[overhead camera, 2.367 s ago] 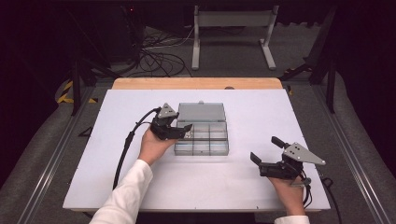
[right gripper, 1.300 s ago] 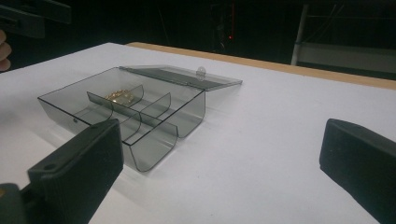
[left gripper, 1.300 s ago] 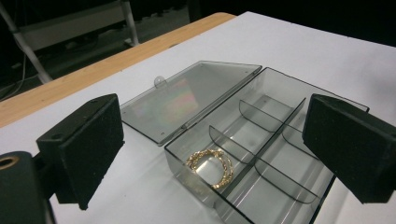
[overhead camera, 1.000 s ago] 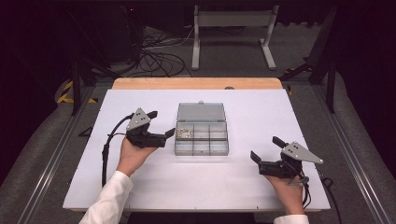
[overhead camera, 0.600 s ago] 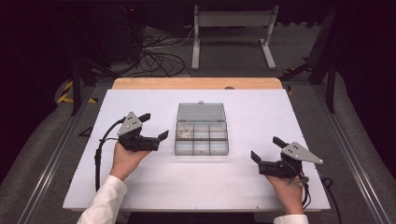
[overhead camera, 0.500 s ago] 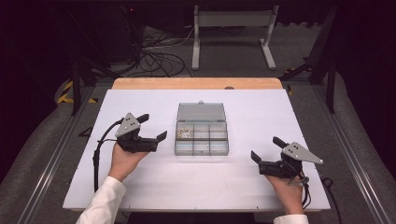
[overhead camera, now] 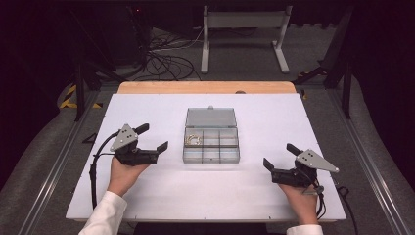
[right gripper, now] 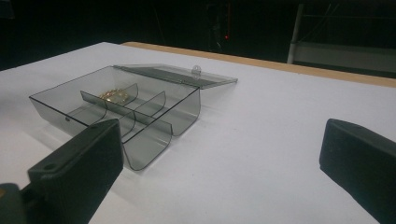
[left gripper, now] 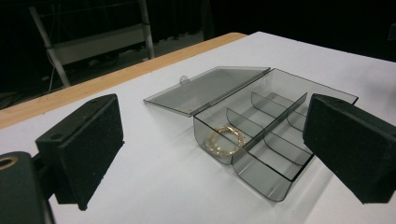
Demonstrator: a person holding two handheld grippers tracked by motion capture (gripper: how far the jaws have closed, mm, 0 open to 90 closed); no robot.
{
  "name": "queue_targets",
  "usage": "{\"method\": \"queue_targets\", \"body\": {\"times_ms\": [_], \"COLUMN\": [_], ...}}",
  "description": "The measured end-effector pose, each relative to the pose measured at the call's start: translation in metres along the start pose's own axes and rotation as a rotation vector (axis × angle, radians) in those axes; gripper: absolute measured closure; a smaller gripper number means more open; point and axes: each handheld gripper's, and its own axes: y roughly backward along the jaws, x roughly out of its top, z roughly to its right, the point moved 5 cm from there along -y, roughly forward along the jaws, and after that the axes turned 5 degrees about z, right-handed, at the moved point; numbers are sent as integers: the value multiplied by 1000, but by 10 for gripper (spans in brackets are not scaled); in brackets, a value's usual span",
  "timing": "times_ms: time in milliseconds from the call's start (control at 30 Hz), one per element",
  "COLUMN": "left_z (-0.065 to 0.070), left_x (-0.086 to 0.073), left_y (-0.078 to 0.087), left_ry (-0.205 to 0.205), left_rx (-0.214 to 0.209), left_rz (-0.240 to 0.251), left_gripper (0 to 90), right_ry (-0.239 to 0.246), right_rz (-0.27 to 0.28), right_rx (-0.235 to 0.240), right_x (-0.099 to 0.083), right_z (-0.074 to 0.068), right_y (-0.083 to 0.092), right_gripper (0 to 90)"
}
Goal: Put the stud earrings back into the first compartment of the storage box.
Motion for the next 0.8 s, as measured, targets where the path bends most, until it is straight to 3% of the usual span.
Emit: {"method": "queue_targets", "body": {"times_ms": [267,800], "left_z": [-1,-3], "left_x": [-3,-12], "left_y": [12,36], "left_ry": [-2,11], "left_rx": [-7,24], "left_rz": [22,67], "left_gripper": [50,48], "right_ry": [-1,-2], "right_rz": [0,13], "right_rx": [-2,-4], "right_x": [0,0], "right_z": [1,2], "right_y": [0,2], "right_gripper": [0,0]}}
